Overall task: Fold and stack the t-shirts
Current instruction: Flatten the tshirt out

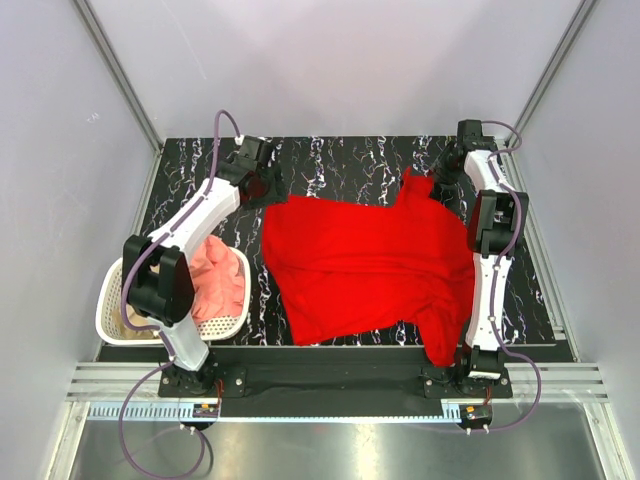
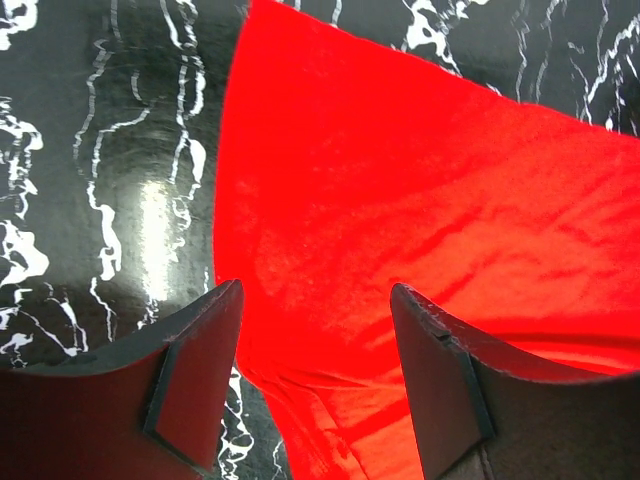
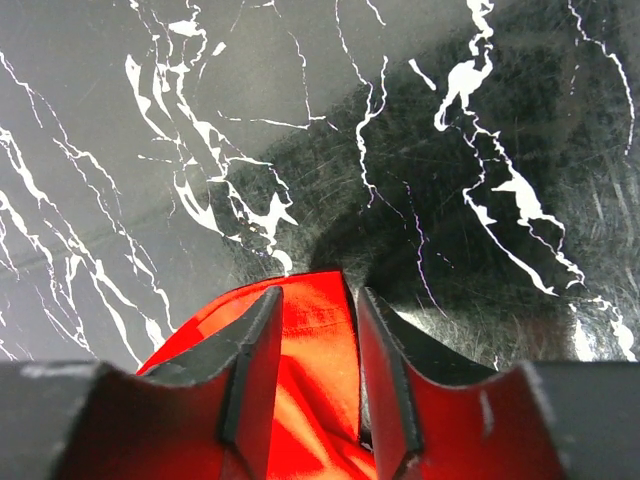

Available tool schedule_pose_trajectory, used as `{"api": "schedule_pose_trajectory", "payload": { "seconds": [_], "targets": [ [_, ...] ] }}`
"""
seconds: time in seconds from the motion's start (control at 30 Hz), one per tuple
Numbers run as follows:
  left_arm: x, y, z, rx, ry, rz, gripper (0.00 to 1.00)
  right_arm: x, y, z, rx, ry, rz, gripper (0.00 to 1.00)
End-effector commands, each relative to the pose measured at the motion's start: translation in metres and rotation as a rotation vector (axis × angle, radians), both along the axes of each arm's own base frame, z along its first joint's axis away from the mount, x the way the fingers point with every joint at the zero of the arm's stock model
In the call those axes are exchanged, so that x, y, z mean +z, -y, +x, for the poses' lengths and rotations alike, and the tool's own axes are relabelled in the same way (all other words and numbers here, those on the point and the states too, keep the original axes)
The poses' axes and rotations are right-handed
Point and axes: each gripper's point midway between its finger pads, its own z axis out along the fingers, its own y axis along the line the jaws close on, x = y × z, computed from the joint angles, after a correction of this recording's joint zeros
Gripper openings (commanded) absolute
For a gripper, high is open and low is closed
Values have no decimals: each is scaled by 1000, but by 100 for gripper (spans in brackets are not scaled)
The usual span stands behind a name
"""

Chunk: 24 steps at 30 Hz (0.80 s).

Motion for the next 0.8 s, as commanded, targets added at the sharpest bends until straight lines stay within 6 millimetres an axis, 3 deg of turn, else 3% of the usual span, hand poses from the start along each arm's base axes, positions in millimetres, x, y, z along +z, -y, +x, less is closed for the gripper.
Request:
{"api": "schedule_pose_trajectory", "payload": {
  "seconds": [0.0,0.33,0.5,0.6,0.67,0.77],
  "targets": [
    [21,-9,17,44,80,-22,66,-4,-9,-4,37,-36,0,41],
    [30,-31,34,102,103,-36,66,-14,-18,-12,52,-92,-4,31],
    [17,-33,38,117,74,-53,69,-16,-18,-13,44,-104,-14,16],
    [3,-33,48,110,51,-78,69,-9,-13,-9,42,-84,-46,0],
    [-2,-32,59,101,66,-82,68,-3,-7,-6,33,-70,-74,0],
    [-16,-33,75,80,76,-79,67,22,-5,1,45,-15,-99,0]
  ]
}}
